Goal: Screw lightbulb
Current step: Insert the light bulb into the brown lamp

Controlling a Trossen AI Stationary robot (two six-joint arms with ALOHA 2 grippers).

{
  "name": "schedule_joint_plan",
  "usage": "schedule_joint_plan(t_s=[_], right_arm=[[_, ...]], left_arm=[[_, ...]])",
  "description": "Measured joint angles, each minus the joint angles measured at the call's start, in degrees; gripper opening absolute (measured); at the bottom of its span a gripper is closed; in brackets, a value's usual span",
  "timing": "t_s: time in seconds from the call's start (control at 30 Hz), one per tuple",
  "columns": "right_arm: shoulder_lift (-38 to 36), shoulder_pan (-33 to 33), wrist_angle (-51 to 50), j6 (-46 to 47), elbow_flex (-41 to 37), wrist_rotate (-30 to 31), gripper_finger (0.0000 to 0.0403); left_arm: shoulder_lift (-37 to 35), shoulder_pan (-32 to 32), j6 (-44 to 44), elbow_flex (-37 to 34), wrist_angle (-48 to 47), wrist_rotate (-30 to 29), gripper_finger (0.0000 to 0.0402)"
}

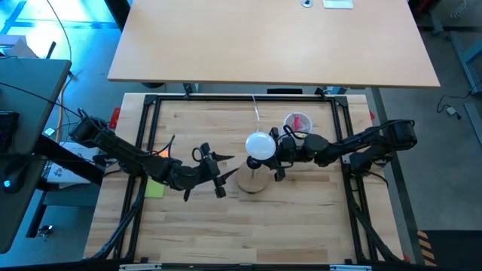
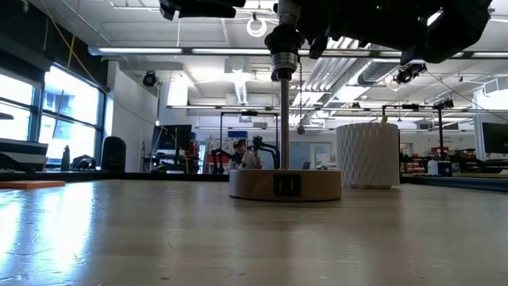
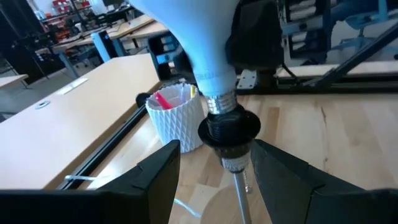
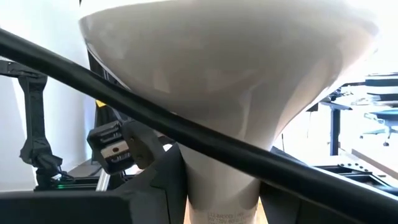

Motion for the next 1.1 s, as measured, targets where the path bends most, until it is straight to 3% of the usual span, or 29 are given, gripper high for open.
schedule_joint_plan(t_s=[0.5, 0.73, 1.1], right_arm=[[0.0, 0.0, -0.6, -0.2, 0.1, 0.3, 0.0145], [0.0, 1.1, -7.2, -4.9, 4.3, 0.5, 0.0145], [0.0, 2.5, -8.4, -5.9, 4.4, 3.0, 0.0145]], left_arm=[[0.0, 1.8, -0.2, 0.0, 0.3, 0.0, 0.0193], [0.0, 2.5, -0.4, 0.0, 0.3, 0.0, 0.0193], [0.0, 2.4, -0.5, 0.0, -0.7, 0.2, 0.0193]])
